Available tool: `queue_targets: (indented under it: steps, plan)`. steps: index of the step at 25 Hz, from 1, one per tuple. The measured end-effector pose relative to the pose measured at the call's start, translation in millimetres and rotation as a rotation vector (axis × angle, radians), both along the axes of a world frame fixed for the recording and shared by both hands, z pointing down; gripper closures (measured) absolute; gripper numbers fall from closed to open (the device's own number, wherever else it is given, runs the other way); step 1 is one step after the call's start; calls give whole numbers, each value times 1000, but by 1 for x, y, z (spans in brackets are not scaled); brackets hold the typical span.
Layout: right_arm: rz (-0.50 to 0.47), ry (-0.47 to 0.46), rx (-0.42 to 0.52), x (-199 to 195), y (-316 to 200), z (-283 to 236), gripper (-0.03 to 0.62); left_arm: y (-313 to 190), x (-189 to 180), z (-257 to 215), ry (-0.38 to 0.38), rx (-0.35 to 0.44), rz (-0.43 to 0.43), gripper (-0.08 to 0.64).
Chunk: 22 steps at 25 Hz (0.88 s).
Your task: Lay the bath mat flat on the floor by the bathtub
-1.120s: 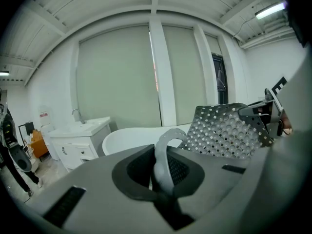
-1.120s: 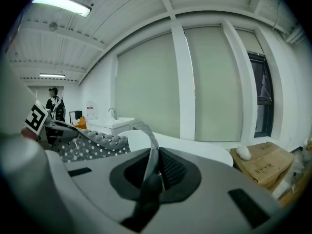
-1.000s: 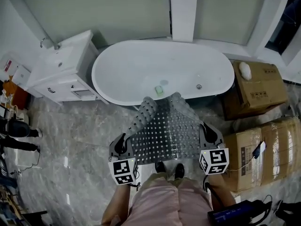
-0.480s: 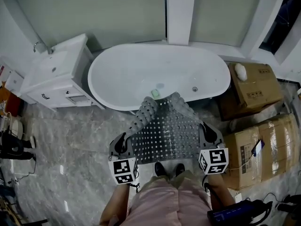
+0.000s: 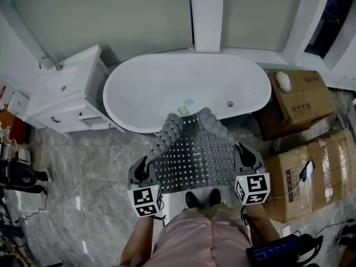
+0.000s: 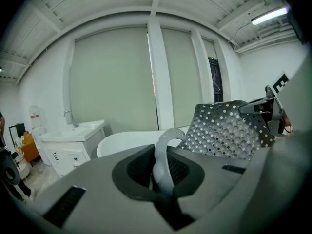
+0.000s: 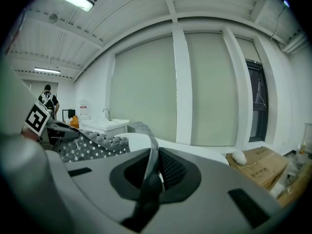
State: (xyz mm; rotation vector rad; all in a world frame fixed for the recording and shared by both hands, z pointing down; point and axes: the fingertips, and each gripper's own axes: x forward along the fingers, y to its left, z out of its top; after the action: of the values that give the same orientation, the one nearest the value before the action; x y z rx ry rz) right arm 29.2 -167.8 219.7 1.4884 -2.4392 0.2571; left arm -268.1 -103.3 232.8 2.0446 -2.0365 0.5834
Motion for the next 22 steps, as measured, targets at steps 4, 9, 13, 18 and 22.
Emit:
queue_targets:
  steps: [4,9,13,18,22]
  plan:
    - [6,4,-14,9,-2,5,566,-3,6,6,1,-12,-1,525]
    - [12,15,-60,17,-2,22,566,-2,12,23,18,-60,-2,525]
    - [11,25,-107,24,6,41,566,7,20,41,29,-114,-4,525]
    - [12,38,-156,26,14,66,566,13,22,66,37,-171,0,525]
    - [8,48,-201,27,21,86,566,21,23,86,42,-221,-1,525]
